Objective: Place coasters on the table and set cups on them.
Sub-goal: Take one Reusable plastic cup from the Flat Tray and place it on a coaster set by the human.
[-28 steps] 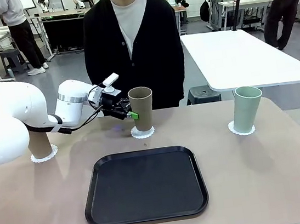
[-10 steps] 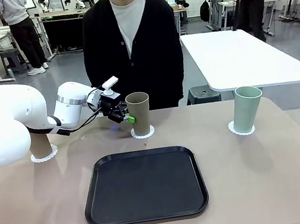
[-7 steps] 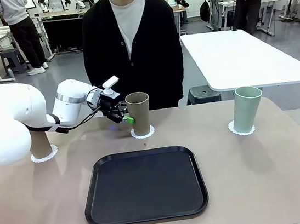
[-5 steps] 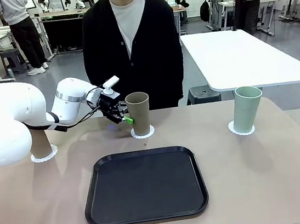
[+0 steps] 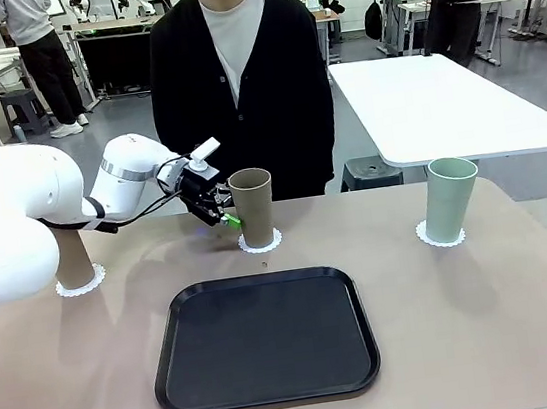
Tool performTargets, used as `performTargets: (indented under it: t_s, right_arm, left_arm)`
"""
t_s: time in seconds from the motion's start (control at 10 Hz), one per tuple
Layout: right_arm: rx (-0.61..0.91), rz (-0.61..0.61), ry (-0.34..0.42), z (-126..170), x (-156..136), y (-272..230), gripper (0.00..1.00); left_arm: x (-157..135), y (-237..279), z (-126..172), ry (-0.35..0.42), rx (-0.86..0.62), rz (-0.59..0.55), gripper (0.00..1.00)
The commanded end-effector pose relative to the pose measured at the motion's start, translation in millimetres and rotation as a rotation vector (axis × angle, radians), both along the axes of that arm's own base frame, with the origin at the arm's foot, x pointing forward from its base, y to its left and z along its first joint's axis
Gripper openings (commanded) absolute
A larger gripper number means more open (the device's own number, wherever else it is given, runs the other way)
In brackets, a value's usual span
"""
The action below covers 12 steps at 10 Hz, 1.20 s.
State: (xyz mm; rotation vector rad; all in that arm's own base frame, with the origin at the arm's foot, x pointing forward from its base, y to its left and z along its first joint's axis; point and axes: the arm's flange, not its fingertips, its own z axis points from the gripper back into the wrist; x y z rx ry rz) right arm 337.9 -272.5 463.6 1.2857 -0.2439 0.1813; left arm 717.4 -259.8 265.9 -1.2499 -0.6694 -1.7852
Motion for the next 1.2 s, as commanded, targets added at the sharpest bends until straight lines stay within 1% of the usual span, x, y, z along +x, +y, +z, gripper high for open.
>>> performTargets:
  t_s: [0.0, 0.3, 0.8, 1.0, 1.1]
  right_arm:
    - [0.004, -0.003, 0.003, 0, 0, -1, 1.0]
    - [0.004, -0.003, 0.003, 0, 0, -1, 1.0]
    - [0.004, -0.003, 0.003, 0, 0, -1, 1.0]
    - [0.004, -0.003, 0.003, 0, 0, -1, 1.0]
    - [0.004, -0.003, 0.003, 0, 0, -1, 1.0]
  left_arm:
    - [3, -4, 4, 0.005, 0.058, 0.007, 1.0]
    - [1, -5, 7, -0.005, 0.084, 0.003, 1.0]
    - [-5, -7, 18, -0.053, 0.166, 0.018, 1.0]
    - [-10, -10, 27, -0.09, 0.229, 0.026, 1.0]
    - [-13, -9, 35, -0.126, 0.288, 0.032, 1.0]
